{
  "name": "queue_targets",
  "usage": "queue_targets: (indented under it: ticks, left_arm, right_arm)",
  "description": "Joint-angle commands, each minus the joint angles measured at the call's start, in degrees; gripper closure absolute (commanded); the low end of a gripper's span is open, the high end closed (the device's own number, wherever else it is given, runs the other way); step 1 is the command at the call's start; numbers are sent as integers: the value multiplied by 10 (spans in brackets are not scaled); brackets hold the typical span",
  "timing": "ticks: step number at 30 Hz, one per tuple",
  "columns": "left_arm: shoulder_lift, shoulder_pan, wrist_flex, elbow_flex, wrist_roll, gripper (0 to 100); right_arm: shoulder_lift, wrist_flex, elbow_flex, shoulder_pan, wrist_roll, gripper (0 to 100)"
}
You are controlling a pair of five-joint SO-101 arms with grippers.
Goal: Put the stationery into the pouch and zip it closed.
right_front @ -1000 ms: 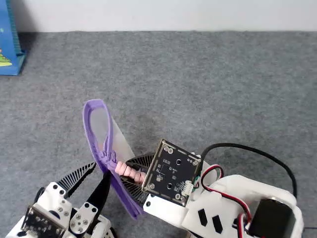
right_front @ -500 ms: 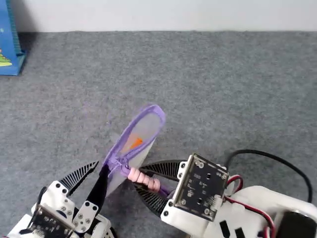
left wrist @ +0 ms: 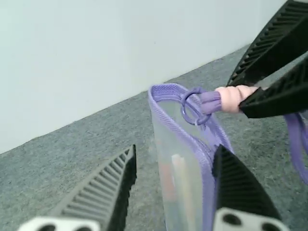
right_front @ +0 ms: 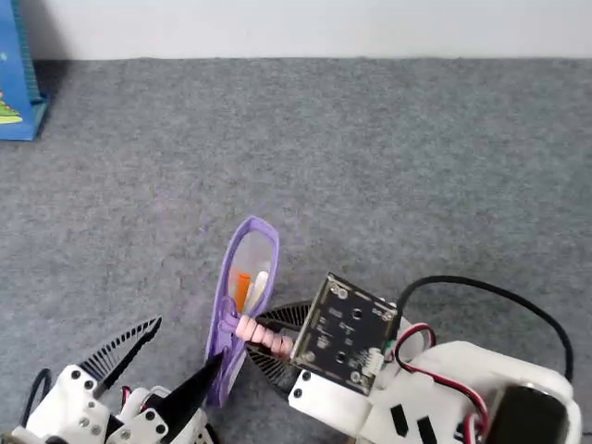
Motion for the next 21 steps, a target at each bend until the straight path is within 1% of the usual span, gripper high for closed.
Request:
queue_targets:
  ticks: [1,11,14,17,21]
  left_arm:
    - [2,1,10,-19,8,747]
    - [-1,4,10,-36,11,746]
    - [-1,4,9,-73,15,746]
    - [-1,4,9,-99,38,746]
    - [-1,4,11,-87,39,746]
  right_arm:
    - [3,-20,1,-4,-5,991]
    - [4,-27,3,0,-2,991]
    - [4,-45,11,3,-1,991]
    - [4,-69,29,24,0,991]
    - [3,-89,36,27,0,991]
